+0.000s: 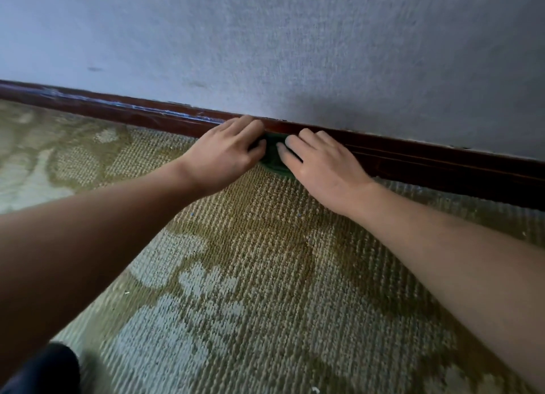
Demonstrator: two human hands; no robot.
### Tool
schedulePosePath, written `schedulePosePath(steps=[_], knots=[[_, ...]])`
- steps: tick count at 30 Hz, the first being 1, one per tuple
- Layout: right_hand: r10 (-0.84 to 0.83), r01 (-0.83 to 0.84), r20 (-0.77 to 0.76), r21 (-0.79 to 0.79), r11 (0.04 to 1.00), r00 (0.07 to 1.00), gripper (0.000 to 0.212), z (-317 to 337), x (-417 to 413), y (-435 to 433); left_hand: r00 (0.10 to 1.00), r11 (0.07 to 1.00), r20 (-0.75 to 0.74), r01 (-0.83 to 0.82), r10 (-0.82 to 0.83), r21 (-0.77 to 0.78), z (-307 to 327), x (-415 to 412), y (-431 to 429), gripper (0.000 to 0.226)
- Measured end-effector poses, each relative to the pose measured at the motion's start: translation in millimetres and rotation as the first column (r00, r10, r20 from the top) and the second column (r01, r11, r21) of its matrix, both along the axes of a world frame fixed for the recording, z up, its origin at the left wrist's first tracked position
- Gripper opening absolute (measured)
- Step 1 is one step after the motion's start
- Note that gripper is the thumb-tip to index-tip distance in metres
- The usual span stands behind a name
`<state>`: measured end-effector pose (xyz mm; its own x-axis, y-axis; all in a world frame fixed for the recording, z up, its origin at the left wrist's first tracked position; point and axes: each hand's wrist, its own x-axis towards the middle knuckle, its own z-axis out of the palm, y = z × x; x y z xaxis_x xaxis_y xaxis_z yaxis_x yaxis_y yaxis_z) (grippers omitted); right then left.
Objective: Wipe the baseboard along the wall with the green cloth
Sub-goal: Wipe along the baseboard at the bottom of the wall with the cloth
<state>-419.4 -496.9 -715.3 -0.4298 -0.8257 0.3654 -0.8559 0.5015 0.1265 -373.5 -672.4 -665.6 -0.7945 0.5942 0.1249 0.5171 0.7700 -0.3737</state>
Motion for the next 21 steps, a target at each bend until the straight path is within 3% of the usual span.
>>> schedulePosePath(steps=[6, 12, 21], knots=[[0.025, -0.025, 0.006, 0.038, 0.999, 1.000, 0.025, 1.3, -5.1, -29.3, 0.995, 0.980, 0.087, -0.056, 0.040, 0.192, -9.2, -9.2, -31.7, 0.030], [-0.075, 0.082, -0.044, 0.179, 0.980, 0.996, 0.035, 1.8, -17.9, -74.8, 0.996, 0.988, -0.001, 0.086, -0.086, 0.130, -24.8, -30.9, -83.5, 0.029], [-0.255, 0.265, -0.077, 0.357, 0.896, 0.964, 0.036, 13.2, -1.2, -94.5, 0.951, 0.923, -0.117, 0.306, -0.286, 0.232, -51.0, -51.3, -109.5, 0.034]])
